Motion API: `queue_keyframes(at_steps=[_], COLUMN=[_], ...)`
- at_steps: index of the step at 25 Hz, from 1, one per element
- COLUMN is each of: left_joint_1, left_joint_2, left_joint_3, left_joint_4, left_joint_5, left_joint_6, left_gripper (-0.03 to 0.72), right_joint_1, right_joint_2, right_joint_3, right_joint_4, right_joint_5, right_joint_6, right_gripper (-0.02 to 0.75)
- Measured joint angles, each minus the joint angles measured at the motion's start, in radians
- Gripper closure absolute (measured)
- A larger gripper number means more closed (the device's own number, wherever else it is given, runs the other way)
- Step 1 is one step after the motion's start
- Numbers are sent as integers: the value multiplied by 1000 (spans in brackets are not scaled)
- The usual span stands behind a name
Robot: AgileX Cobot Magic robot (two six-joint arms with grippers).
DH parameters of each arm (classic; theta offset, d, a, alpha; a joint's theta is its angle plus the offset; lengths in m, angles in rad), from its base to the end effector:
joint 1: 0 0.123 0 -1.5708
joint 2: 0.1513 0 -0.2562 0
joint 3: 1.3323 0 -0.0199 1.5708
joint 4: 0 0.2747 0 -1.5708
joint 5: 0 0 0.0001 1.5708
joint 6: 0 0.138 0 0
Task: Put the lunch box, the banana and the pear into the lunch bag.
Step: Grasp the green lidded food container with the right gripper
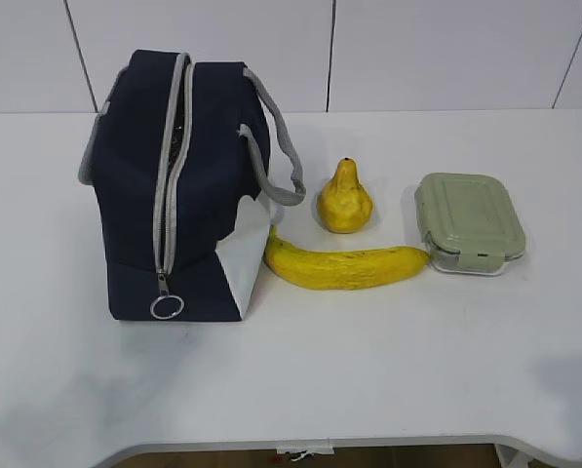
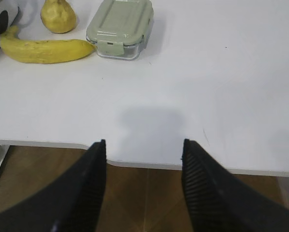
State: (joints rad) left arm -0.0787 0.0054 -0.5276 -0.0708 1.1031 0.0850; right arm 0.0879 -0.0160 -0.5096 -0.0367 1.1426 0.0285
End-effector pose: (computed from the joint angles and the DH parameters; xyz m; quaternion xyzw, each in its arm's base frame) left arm 0.0812 -0.0151 0.2713 0.0726 0.8548 -0.0337 0.5127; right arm 0.0785 0.0023 0.2621 -0.0241 0.8671 0.0107 0.4974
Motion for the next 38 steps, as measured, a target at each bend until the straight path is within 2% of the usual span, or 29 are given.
queue_keyframes(at_steps=[10, 19, 26, 38], left_joint_1=[0, 0, 0, 0], left_joint_2=[0, 0, 0, 0], left_joint_3=[0, 0, 0, 0], left_joint_4=[0, -7, -8, -8], left_joint_5=[0, 0, 0, 0], left_joint_6=[0, 0, 0, 0], left_gripper=[454, 454, 454, 452], right_joint_1=[0, 0, 0, -5], right_joint_2=[243, 564, 797, 1114], right_joint_3=[-36, -54, -143, -354], right_joint_4=[-4, -5, -37, -52], right_joint_5=[-10, -121, -235, -272], right_joint_6=[71, 180, 191, 191], right_gripper=[323, 323, 323, 323])
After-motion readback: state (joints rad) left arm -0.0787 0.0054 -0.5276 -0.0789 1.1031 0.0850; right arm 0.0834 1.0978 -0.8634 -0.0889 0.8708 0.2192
